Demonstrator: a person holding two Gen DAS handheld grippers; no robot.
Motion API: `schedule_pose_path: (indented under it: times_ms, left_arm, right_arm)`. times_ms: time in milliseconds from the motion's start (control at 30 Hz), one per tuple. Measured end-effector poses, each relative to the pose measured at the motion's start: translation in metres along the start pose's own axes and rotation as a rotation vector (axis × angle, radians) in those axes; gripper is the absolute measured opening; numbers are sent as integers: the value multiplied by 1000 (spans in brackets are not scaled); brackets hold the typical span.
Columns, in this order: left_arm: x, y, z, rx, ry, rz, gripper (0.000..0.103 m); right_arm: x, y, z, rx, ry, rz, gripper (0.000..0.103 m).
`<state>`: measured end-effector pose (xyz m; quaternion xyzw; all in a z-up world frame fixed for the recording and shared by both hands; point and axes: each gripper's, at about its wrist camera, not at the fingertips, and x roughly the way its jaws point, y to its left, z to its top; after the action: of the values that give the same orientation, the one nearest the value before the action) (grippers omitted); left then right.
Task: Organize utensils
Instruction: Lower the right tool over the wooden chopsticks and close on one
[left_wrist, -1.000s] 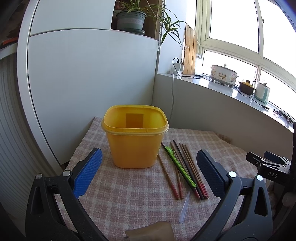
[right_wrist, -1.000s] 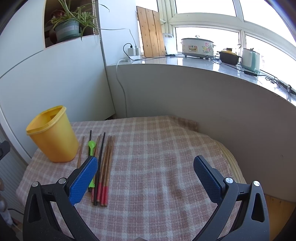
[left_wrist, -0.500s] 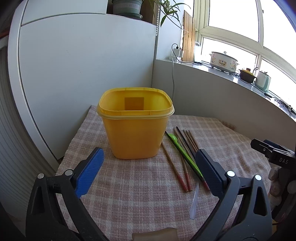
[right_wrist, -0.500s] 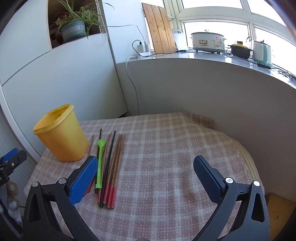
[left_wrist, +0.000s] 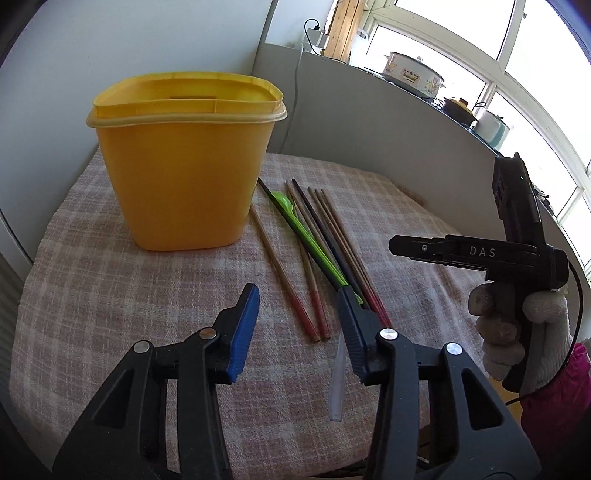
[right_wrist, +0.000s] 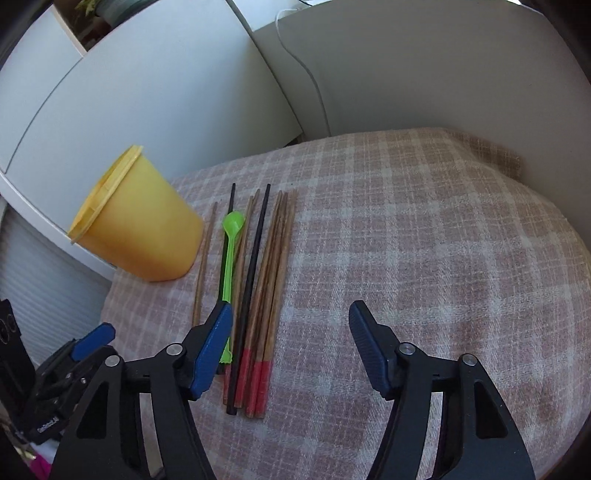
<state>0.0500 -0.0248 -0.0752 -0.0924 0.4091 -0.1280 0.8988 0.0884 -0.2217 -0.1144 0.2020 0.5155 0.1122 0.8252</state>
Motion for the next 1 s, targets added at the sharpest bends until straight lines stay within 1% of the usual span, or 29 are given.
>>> schedule_pose_path:
  times_ms: [67,100,167,300,367,433,633,700,767,1000]
  left_arm:
    - [11,-1,-1,2,13,18,34]
    - [15,0,0,-2,21,22,33]
    - [24,1,0,-11,34,25,27]
    - [38,-1,0,-8,53,40,24]
    - [46,-2,2,1,62,56,20]
    - [52,-2,3,2,65,66,20]
    - [70,-7,8,20,72,86,20]
    - [76,-7,9,27,80,92,16]
    - [84,-6,8,27,90,94,14]
    - [102,-8,13,50,107,70,10]
  right_arm:
    - [14,-4,4,26,41,3,49]
    - [20,-6,6,37,56,12,46]
    - [29,-6,10,46,76,15,35]
    - [38,0,18,24,88,3,29]
    - [42,3,22,18,96,3,23]
    - [45,6,26,11,102,-4,19]
    - [54,12,32,-2,132,-5,17]
    - [60,15,33,-11,143,-28,13]
    - [62,13,33,-10,150,-42,11]
    - [70,18,37,-47,162,-81,11]
